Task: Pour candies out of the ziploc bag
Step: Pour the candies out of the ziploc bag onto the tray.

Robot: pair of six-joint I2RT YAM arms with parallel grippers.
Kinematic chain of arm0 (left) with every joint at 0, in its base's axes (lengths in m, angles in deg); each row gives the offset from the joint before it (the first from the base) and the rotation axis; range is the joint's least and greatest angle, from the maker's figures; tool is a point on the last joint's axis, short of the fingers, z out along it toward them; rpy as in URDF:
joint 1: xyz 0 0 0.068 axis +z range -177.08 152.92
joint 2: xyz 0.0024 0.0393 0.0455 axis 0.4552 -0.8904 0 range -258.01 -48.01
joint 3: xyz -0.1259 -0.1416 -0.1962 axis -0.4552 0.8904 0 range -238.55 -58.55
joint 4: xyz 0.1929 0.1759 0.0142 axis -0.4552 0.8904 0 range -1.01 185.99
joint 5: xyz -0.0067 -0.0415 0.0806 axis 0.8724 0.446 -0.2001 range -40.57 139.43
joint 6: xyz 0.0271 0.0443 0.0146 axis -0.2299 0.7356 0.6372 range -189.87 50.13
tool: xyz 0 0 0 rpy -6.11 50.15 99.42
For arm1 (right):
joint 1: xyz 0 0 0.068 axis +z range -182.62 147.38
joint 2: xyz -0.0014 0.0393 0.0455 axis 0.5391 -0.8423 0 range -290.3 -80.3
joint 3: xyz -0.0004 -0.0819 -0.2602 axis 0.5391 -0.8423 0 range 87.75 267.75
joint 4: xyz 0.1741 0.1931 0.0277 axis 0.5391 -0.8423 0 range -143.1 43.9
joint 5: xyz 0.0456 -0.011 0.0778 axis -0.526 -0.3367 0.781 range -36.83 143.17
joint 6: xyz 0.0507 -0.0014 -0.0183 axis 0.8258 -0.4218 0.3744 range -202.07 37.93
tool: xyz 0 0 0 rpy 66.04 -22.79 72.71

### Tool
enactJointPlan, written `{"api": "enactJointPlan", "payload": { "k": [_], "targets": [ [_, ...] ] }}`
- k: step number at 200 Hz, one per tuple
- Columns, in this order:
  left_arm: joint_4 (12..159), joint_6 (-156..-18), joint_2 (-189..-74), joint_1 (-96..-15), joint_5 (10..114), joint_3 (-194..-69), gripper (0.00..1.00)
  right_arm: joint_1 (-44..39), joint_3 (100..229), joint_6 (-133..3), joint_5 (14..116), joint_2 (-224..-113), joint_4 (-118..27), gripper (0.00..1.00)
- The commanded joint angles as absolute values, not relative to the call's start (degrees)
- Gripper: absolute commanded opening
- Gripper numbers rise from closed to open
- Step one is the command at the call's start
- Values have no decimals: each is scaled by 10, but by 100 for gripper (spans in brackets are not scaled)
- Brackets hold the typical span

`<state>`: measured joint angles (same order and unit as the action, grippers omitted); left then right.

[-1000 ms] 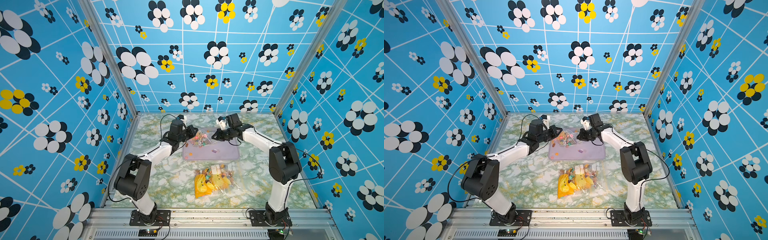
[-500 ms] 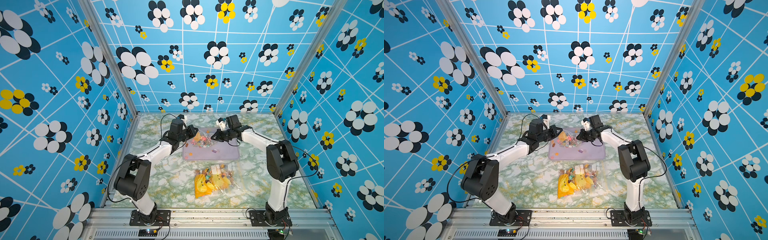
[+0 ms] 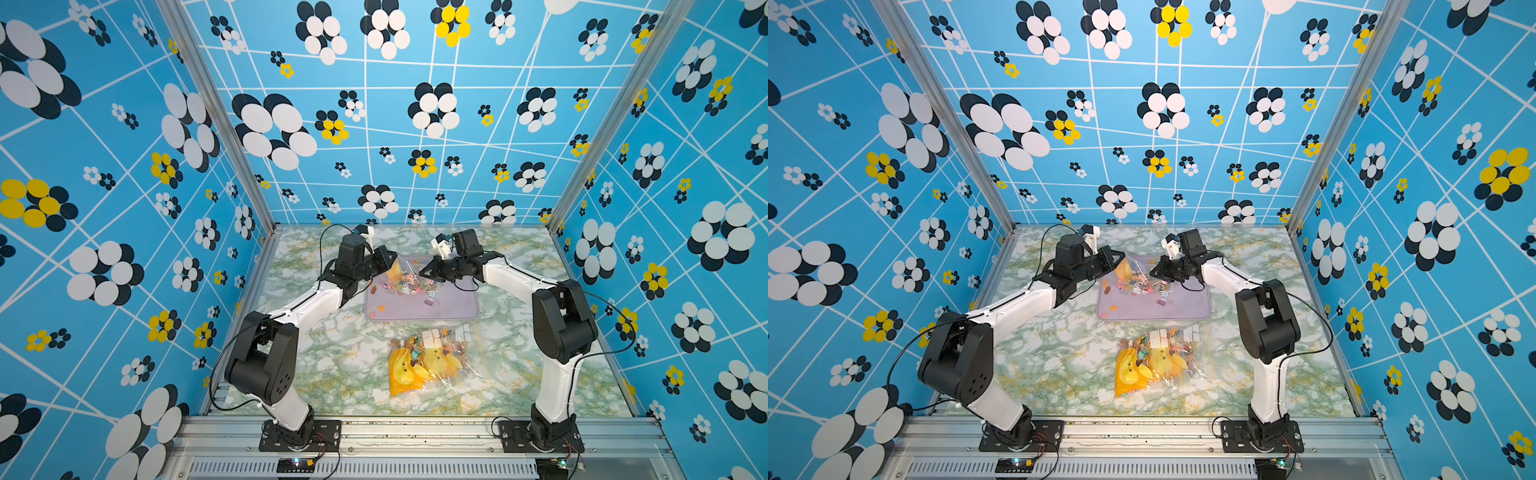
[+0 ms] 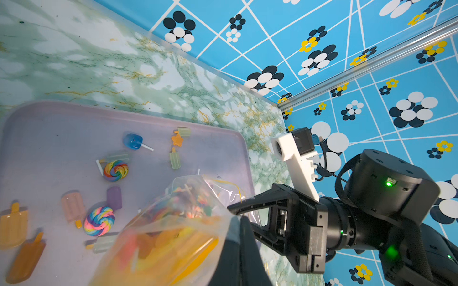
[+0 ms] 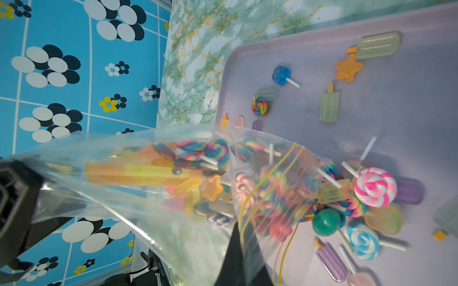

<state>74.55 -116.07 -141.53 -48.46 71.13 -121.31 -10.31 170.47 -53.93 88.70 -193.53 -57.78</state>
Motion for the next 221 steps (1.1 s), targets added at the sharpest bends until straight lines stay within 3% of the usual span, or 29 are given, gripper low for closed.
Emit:
{"api": "enactJointPlan", "payload": {
  "k": [1,221],
  "targets": [
    [727,-1143,-1383,-483,711,-1241,0,-107,1692,-525,900,-1944,-564,0],
    [819,-1096,-1340,-492,700,-1319,0,-100,1688,-464,941,-1967,-495,0]
  ]
}}
